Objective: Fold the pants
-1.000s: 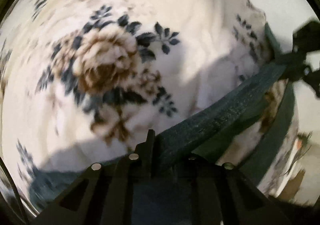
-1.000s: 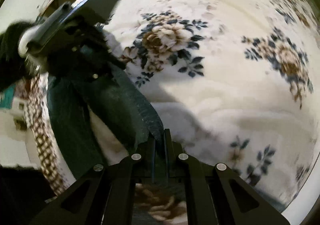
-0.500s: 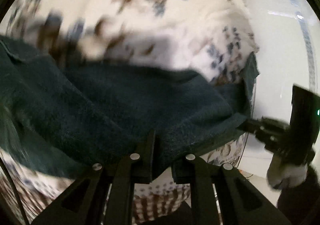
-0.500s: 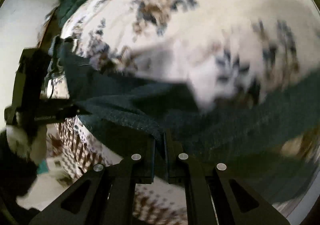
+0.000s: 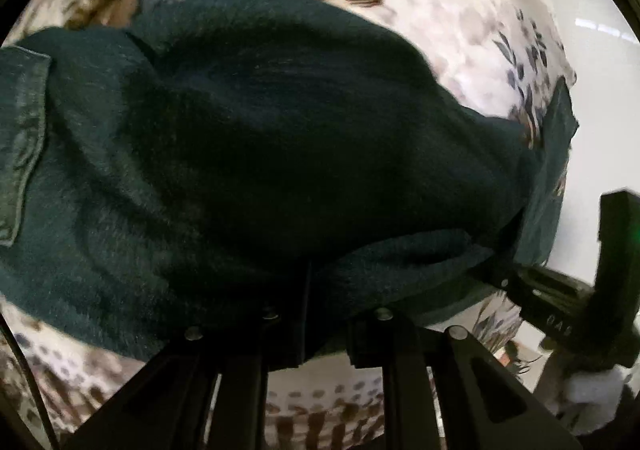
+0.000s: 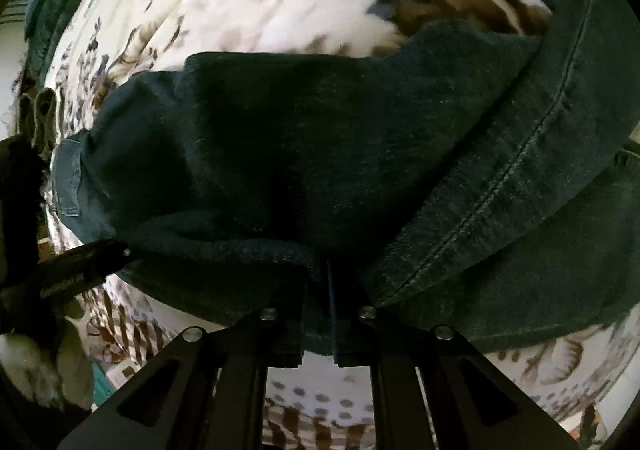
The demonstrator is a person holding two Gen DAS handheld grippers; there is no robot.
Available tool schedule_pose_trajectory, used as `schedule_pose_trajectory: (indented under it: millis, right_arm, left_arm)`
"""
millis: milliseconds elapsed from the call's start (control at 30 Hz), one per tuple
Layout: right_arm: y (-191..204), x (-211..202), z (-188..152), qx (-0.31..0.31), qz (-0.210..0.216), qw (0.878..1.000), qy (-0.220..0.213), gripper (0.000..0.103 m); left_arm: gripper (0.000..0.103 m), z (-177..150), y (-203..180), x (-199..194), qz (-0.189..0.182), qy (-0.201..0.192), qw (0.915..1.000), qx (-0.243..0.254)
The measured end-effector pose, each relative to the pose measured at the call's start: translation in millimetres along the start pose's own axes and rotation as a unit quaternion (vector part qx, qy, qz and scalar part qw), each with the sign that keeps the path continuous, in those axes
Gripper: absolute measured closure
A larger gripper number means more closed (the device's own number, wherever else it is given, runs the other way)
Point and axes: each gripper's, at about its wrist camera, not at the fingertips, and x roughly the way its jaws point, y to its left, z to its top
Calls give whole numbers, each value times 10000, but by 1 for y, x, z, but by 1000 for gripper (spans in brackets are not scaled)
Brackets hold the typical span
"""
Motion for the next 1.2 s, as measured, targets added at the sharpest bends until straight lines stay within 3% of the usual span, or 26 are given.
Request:
schedule_pose_trajectory:
  millis: [67, 167, 267, 333, 433, 500, 533, 633, 700, 800, 867, 1000, 1200]
  right_arm:
    - [6, -8, -2, -55, -117, 9999, 33, 89]
    - [6, -31, -6, 99, 42, 9999, 5, 87]
    - [8, -56, -8, 203, 211, 9996, -49, 86]
    - [11, -72, -9, 259, 184, 9995, -34, 85]
    - [23, -83, -13, 214, 72, 9997, 48, 80]
    - [29, -85, -16, 102, 11, 9997, 208, 41]
    - [28, -82, -20, 102, -7, 9995, 309, 0]
    - [19, -65, -26, 162, -323, 9981, 492, 1]
    - [4, -62, -26, 568, -214, 9967, 537, 1]
    - [-25, -82, -19, 1270, -102, 9917, 184, 1]
    - [-48, -101, -7, 1689, -269, 9850, -222, 1]
    - [-83, -101, 38, 2091, -724, 9733, -617, 2]
    - [-103, -82, 103, 2088, -1386, 9650, -770, 14]
  left_arm:
    - [89, -4, -9, -5, 95, -34, 9999, 108]
    - [84, -12, -23, -22, 209, -254, 9992, 242]
    - [54, -19, -33, -39, 449, -516, 9975, 185]
    - [24, -25, -33, -48, 407, -634, 9970, 152]
    - [20, -34, -16, -59, 432, -763, 9961, 14]
    - [20, -45, -6, -55, 568, -780, 9953, -91]
    - [20, -52, 4, -55, 606, -775, 9950, -155]
    - [20, -59, 24, -45, 742, -760, 9936, -394]
    - [20, -60, 33, -46, 779, -802, 9921, -564]
    - [20, -61, 42, -65, 982, -1221, 9853, -679]
    - [20, -53, 47, -77, 1356, -1545, 9760, -717]
    - [20, -33, 70, -78, 1841, -1813, 9619, -893]
    - [20, -6, 105, -72, 2033, -1902, 9521, -1269]
